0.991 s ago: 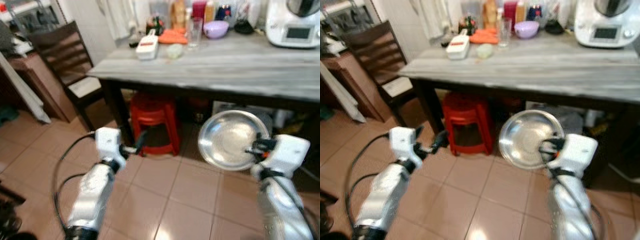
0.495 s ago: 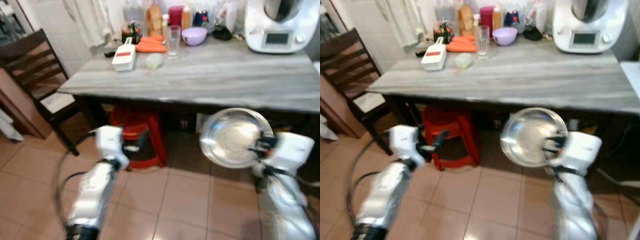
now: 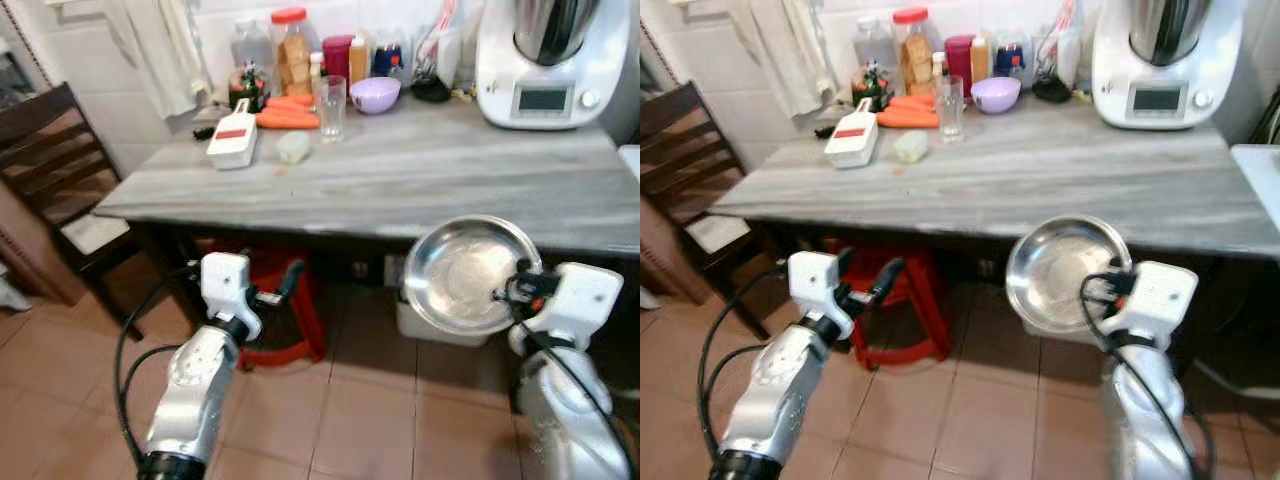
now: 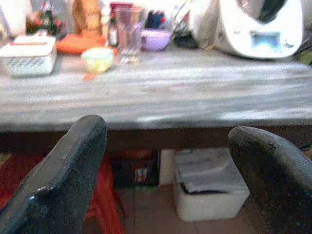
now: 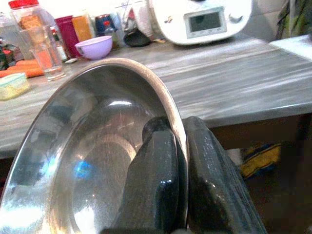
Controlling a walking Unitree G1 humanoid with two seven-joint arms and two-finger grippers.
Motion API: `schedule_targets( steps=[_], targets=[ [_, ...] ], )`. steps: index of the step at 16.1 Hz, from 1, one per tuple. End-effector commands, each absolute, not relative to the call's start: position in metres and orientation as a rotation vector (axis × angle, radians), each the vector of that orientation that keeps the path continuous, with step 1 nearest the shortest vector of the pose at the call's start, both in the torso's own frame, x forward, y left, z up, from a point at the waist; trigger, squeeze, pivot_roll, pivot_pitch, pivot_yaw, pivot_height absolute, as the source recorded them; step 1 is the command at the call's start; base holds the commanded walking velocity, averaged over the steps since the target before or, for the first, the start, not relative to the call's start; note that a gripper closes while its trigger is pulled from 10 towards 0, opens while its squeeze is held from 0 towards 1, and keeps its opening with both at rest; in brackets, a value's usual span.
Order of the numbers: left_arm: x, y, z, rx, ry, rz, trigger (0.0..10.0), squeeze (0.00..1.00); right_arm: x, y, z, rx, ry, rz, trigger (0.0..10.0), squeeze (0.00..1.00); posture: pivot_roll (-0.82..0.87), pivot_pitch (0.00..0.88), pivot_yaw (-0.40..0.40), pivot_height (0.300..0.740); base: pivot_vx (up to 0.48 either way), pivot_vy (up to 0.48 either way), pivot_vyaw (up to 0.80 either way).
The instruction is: Setting the table
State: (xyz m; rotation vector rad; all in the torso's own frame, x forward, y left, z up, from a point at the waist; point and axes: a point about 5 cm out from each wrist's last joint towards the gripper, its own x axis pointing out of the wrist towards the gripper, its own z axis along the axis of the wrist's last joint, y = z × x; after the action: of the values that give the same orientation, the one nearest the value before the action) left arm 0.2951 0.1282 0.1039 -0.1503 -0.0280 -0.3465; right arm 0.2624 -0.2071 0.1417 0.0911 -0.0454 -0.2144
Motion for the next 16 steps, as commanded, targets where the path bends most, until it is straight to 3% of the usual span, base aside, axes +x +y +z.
schedule_targets(
  steps=[1,16],
  targets=[
    [0.2946,0.1301,0.1049,-0.147,-0.026,-0.34,10.0,0.0,0.2628,-0.2054,0.1497,0.086,-0.081,-0.206,10.0,0.0,-0.15,0.029,0.116,0.74,0.345,0.0,0.0],
    [0.2946,0.1274,0.1049,-0.156,-0.017,-0.355,10.0,0.0,0.265,-0.2104,0.1549,0.081,-0.102,-0.229,10.0,0.0,-0.16,0.034,0.117,0.74,0.341,0.0,0.0]
  ],
)
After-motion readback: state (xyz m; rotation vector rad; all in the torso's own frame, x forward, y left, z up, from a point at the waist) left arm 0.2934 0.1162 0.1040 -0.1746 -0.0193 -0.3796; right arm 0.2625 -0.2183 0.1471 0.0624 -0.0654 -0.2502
